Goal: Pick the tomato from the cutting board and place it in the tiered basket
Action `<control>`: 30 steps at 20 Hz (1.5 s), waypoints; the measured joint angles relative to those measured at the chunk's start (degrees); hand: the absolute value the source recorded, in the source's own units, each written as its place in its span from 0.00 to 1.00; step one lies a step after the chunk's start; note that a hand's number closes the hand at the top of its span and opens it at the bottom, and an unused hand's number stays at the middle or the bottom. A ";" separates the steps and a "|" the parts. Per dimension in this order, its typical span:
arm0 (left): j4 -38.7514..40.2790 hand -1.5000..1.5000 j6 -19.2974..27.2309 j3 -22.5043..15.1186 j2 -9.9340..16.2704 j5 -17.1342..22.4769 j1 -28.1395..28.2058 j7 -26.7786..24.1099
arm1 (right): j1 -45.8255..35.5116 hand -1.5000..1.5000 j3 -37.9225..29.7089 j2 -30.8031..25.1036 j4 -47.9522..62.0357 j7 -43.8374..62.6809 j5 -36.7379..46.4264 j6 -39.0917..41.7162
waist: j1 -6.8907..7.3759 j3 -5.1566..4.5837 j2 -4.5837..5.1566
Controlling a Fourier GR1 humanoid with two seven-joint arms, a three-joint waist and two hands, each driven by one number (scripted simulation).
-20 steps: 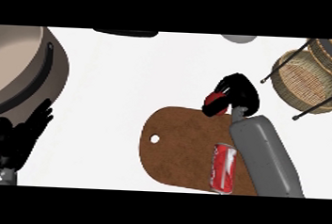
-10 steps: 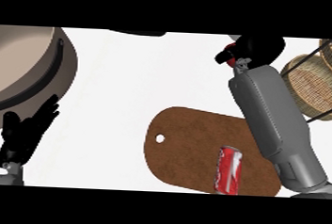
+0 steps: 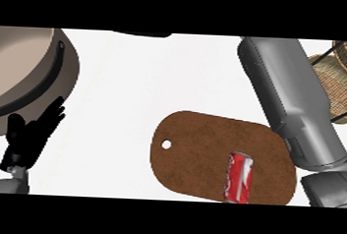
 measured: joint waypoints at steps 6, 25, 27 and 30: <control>0.82 0.50 0.21 0.42 -0.12 0.03 -0.36 -0.19 | -4.97 1.00 -4.69 -2.43 5.77 -1.05 5.44 -3.01 | -0.76 0.13 0.13; 0.37 0.50 0.06 1.61 0.02 0.59 0.33 0.26 | -4.81 1.00 -20.92 -14.69 17.35 -13.61 3.57 -25.14 | -1.83 0.39 0.15; 0.36 0.50 -0.09 1.50 -0.14 0.65 0.35 0.40 | -4.86 1.00 -22.24 -16.04 19.05 -14.78 2.75 -26.87 | -1.78 0.41 0.21; 0.14 0.50 -0.06 1.70 -0.01 0.53 1.05 -0.10 | -4.04 1.00 -20.50 -19.19 23.23 -15.15 6.00 -23.46 | -1.80 0.24 0.16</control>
